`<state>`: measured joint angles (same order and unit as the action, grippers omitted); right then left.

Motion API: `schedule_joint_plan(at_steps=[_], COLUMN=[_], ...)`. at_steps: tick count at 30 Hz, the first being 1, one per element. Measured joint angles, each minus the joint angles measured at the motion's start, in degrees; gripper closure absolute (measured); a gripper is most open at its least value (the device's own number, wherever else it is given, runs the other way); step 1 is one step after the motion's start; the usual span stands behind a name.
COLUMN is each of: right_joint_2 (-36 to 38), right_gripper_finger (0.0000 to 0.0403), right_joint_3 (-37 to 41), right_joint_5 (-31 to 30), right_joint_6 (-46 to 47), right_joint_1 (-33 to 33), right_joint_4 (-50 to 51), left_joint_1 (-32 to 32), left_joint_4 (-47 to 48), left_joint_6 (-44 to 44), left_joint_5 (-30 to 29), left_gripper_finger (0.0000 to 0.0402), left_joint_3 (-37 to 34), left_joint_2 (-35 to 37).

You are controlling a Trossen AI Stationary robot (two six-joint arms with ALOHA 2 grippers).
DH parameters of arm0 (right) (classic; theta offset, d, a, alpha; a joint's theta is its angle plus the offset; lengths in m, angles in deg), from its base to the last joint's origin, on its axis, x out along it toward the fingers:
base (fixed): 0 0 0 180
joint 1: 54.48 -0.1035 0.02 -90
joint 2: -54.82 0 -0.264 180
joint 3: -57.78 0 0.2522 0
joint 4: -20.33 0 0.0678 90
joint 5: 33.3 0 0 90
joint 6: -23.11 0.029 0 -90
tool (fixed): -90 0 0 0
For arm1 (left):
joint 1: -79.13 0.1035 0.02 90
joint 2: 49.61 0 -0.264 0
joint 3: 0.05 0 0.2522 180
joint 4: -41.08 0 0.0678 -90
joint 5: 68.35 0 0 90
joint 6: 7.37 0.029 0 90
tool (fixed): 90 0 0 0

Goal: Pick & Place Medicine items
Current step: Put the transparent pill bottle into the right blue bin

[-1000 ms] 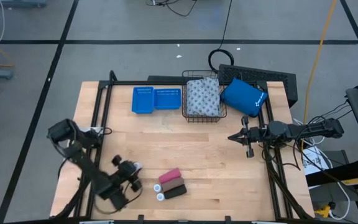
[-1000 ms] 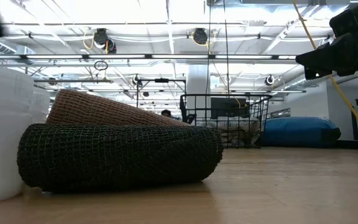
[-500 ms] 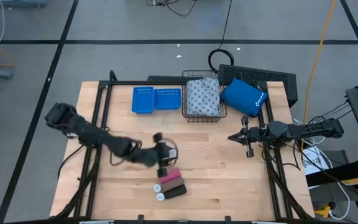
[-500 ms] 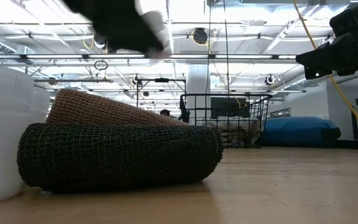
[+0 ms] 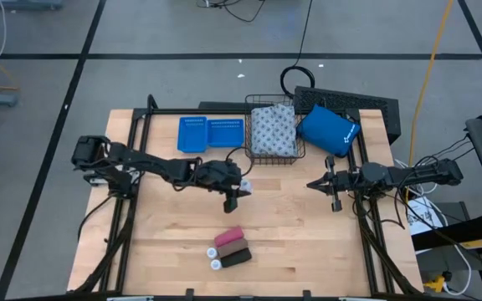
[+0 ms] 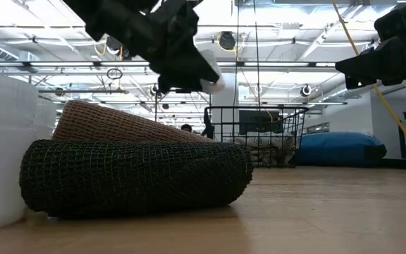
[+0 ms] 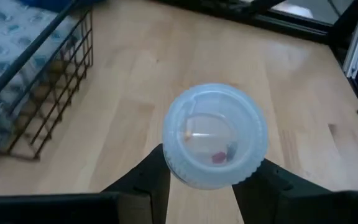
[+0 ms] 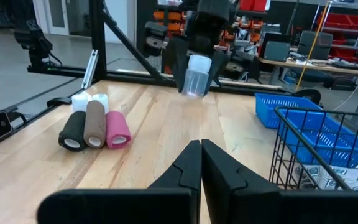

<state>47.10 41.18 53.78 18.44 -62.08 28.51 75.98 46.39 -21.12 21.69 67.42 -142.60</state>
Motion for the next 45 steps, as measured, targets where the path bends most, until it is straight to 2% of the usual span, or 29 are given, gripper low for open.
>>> schedule_joint_plan(at_steps=[5, 10, 16, 20, 23, 26, 28, 31, 38, 41, 45], right_joint_2=[-0.2, -0.86, -0.99, -1.54, -4.79, -11.05, -16.47, -26.05, -50.07, -58.41, -67.59], right_gripper_finger=[0.0403, 0.0403, 0.0403, 0.0403, 0.0403, 0.0403, 0.0403, 0.0403, 0.0397, 0.0365, 0.0283], right_joint_3=[0.01, 0.01, 0.01, 0.01, 0.01, -0.12, -1.2, -4.08, -18.53, -25.71, -34.91], right_joint_5=[0.25, 2.75, 3.01, 2.73, 0.33, -4.74, -5.86, -5.49, -4.07, 0.38, 3.2], right_joint_6=[-1.39, 10.9, 14.04, 13.34, 13.76, 16.22, 17.35, 17.64, 16.0, 12.75, 11.27], right_joint_1=[0.0, 0.0, 0.0, 0.0, 0.0, 0.0, 0.0, -0.04, -0.07, -0.04, -0.09], right_joint_4=[-1.41, -12.91, -27.44, -32.23, -36.2, -41.0, -42.78, -42.29, -43.51, -41.59, -32.3], left_joint_1=[0.05, -0.03, -1.04, -1.94, -2.51, -2.68, -2.72, -2.68, -2.68, -2.68, -2.68], left_joint_4=[-0.58, 0.5, 1.15, 2.32, 2.88, 3.03, 2.77, 2.69, 2.75, 2.99, 3.63], left_joint_6=[2.89, 3.56, 5.74, 7.42, 8.11, 8.76, 9.01, 9.09, 9.05, 8.7, 8.5], left_joint_5=[0.02, 0.02, -0.05, -0.51, -1.91, -2.69, -2.89, -3.07, -3.09, -3.07, -3.07], left_gripper_finger=[0.0257, 0.0257, 0.0257, 0.0257, 0.0256, 0.0256, 0.0256, 0.0256, 0.0256, 0.0256, 0.0256], left_joint_3=[0.03, 0.03, 0.03, 0.03, 0.03, 0.03, 0.03, 0.03, 0.03, 0.03, 0.03], left_joint_2=[-1.97, -2.69, -2.69, -2.69, -2.69, -2.69, -2.69, -2.69, -2.69, -2.69, -2.69])
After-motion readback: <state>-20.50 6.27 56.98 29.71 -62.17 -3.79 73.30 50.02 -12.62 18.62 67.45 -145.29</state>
